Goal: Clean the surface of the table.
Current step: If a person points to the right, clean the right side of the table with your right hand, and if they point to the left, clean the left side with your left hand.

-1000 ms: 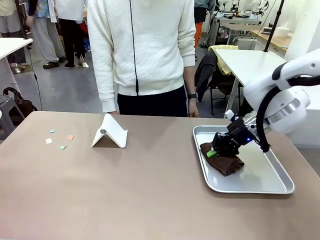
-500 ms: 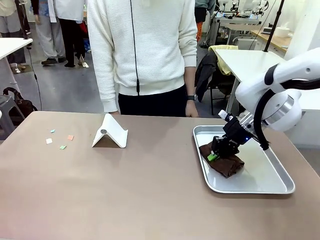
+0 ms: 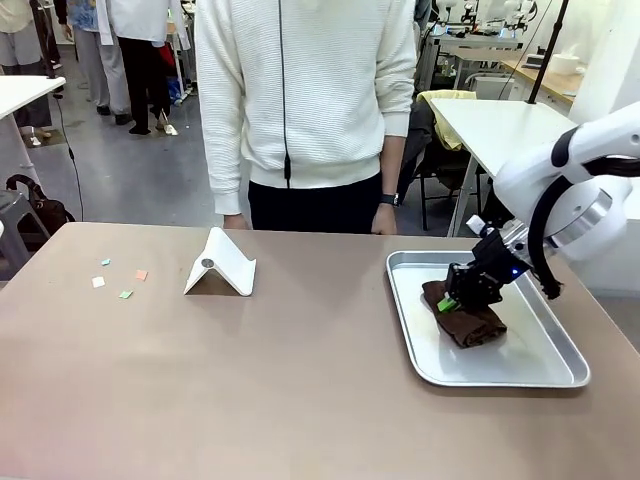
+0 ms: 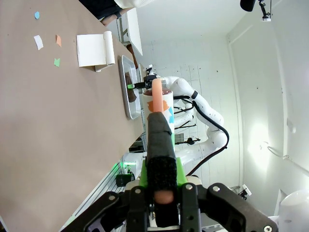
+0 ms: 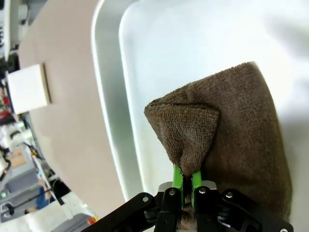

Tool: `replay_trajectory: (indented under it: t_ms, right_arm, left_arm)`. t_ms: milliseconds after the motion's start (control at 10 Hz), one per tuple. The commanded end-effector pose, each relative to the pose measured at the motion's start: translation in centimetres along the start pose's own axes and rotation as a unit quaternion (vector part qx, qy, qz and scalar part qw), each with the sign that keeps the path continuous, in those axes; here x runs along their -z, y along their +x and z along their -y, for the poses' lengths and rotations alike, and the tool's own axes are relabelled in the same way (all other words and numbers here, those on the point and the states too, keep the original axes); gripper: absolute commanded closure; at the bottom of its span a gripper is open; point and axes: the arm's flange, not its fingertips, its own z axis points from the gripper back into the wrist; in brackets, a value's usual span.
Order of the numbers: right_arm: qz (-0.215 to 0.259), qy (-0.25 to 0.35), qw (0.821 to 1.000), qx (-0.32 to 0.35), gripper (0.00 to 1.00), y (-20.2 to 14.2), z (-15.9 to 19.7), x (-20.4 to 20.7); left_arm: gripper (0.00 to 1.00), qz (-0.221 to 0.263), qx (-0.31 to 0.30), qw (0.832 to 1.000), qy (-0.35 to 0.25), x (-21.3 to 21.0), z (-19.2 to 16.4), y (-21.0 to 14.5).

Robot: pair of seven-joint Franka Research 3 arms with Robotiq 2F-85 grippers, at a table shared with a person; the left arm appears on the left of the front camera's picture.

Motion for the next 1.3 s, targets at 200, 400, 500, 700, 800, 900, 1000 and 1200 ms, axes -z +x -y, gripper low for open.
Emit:
replay_trajectory:
  t_ms: [200,400,500,700,800,900,1000,1200]
  right_arm:
    - [0.046,-0.013,0.994,0.097,0.93,0.6,5.1,-0.8]
    - [0.053,0.044,0.991,0.119,0.93,0.5,6.1,-1.8]
    - [0.052,0.087,0.987,0.126,0.93,0.4,6.3,-2.3]
    - [0.032,0.195,0.972,0.128,0.93,0.0,6.0,-3.4]
    - [0.024,0.236,0.963,0.128,0.93,-0.1,5.8,-3.9]
    - [0.014,0.273,0.954,0.127,0.93,-0.2,5.7,-4.4]
    - [0.003,0.317,0.940,0.126,0.93,-0.5,5.5,-4.7]
    - [0.010,0.365,0.923,0.121,0.93,-1.7,5.2,-6.6]
  left_arm:
    - [1.00,-0.004,0.008,1.000,-0.005,-0.1,0.4,-0.4]
    - [1.00,-0.004,0.008,1.000,-0.005,-0.1,0.4,-0.4]
    - [1.00,-0.004,0.008,1.000,-0.005,-0.1,0.4,-0.4]
    - [1.00,-0.004,0.008,1.000,-0.005,-0.1,0.4,-0.4]
    - [1.00,-0.004,0.008,1.000,-0.005,-0.1,0.4,-0.4]
    - [1.00,-0.004,0.008,1.000,-0.005,-0.1,0.4,-0.4]
    - [1.00,-0.004,0.008,1.000,-0.005,-0.1,0.4,-0.4]
    - [1.00,-0.004,0.008,1.000,-0.005,-0.1,0.4,-0.4]
